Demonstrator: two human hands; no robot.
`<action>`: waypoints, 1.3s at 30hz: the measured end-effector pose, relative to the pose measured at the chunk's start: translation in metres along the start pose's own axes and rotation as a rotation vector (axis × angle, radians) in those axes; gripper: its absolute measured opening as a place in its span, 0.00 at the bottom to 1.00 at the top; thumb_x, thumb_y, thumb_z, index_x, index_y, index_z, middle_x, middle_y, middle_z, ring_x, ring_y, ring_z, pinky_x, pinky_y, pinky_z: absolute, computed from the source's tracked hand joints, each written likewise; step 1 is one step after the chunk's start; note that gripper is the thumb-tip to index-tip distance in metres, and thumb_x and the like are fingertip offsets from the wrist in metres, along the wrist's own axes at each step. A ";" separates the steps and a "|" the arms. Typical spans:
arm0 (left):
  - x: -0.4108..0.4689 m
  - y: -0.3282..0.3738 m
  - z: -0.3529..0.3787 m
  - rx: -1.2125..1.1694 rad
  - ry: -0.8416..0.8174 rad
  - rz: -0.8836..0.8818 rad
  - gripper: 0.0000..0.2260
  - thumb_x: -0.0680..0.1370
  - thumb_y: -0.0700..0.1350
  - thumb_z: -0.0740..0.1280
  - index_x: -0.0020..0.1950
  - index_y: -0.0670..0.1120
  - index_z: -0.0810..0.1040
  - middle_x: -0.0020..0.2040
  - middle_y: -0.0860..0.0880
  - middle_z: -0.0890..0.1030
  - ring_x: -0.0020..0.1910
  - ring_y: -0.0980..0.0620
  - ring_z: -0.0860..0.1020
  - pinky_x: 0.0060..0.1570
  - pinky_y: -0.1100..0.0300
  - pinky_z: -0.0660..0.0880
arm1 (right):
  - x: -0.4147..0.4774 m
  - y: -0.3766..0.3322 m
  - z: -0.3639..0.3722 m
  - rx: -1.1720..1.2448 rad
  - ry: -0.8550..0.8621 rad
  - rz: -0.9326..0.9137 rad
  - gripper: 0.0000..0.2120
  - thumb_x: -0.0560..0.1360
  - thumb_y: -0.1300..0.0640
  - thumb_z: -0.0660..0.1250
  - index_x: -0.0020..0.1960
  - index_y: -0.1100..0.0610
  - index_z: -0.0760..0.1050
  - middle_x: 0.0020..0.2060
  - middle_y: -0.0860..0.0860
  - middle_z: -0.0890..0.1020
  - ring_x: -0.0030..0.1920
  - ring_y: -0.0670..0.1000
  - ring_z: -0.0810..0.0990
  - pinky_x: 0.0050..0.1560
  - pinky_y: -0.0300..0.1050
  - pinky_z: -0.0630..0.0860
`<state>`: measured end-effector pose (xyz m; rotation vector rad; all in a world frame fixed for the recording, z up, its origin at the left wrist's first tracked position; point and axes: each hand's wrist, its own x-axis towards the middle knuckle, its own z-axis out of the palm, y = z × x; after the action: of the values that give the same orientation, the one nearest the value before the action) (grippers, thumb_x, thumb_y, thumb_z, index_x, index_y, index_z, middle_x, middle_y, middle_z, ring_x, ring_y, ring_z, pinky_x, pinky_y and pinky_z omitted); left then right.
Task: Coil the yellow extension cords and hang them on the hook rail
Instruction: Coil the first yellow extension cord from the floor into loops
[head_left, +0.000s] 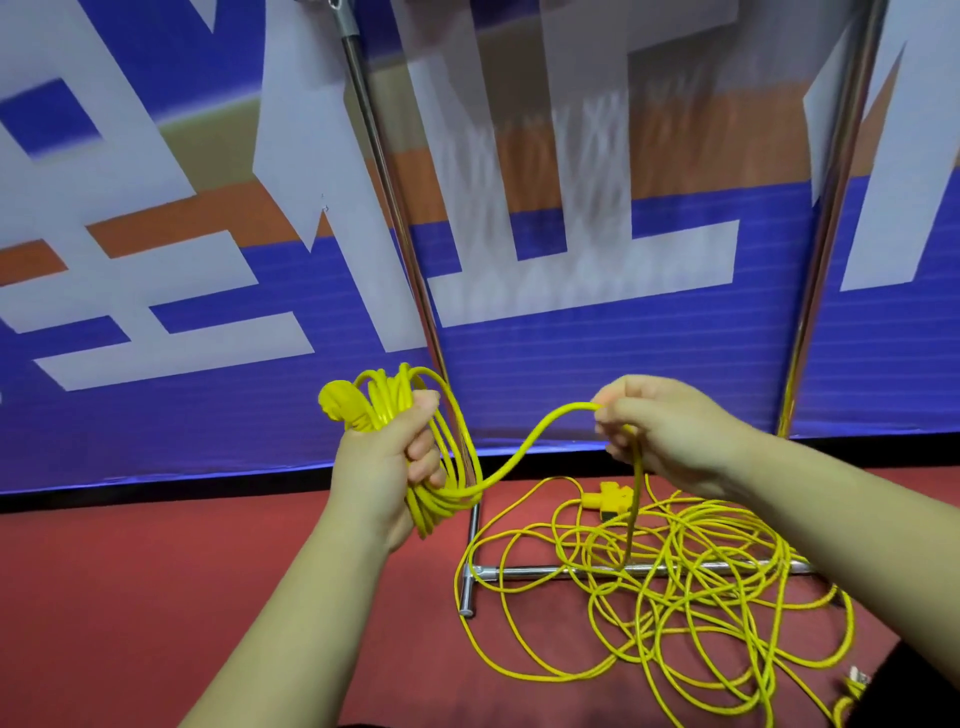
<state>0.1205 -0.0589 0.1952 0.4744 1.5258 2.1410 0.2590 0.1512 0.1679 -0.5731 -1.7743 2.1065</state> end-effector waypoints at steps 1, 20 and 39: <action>-0.002 -0.004 0.002 0.073 -0.007 0.007 0.02 0.79 0.43 0.68 0.48 0.45 0.79 0.25 0.52 0.62 0.20 0.56 0.61 0.23 0.63 0.64 | -0.003 -0.005 0.000 -0.018 0.005 -0.045 0.07 0.77 0.69 0.64 0.43 0.60 0.76 0.33 0.55 0.79 0.30 0.47 0.73 0.39 0.43 0.74; -0.019 -0.047 0.072 0.237 -0.401 -0.119 0.16 0.75 0.48 0.69 0.52 0.35 0.76 0.23 0.49 0.64 0.19 0.54 0.62 0.26 0.61 0.67 | -0.035 -0.037 -0.030 -0.152 -0.169 -0.287 0.03 0.77 0.65 0.69 0.49 0.59 0.81 0.35 0.52 0.84 0.38 0.48 0.79 0.43 0.37 0.77; 0.026 0.009 0.033 -0.360 -0.230 0.000 0.07 0.80 0.51 0.62 0.44 0.51 0.74 0.22 0.55 0.64 0.18 0.59 0.64 0.26 0.68 0.68 | 0.006 0.027 -0.071 -0.386 -0.131 0.022 0.08 0.78 0.64 0.69 0.46 0.57 0.69 0.35 0.54 0.83 0.33 0.53 0.77 0.33 0.44 0.71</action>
<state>0.1148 -0.0209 0.2145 0.5677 0.9895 2.2088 0.2895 0.2098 0.1308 -0.5613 -2.2811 1.8596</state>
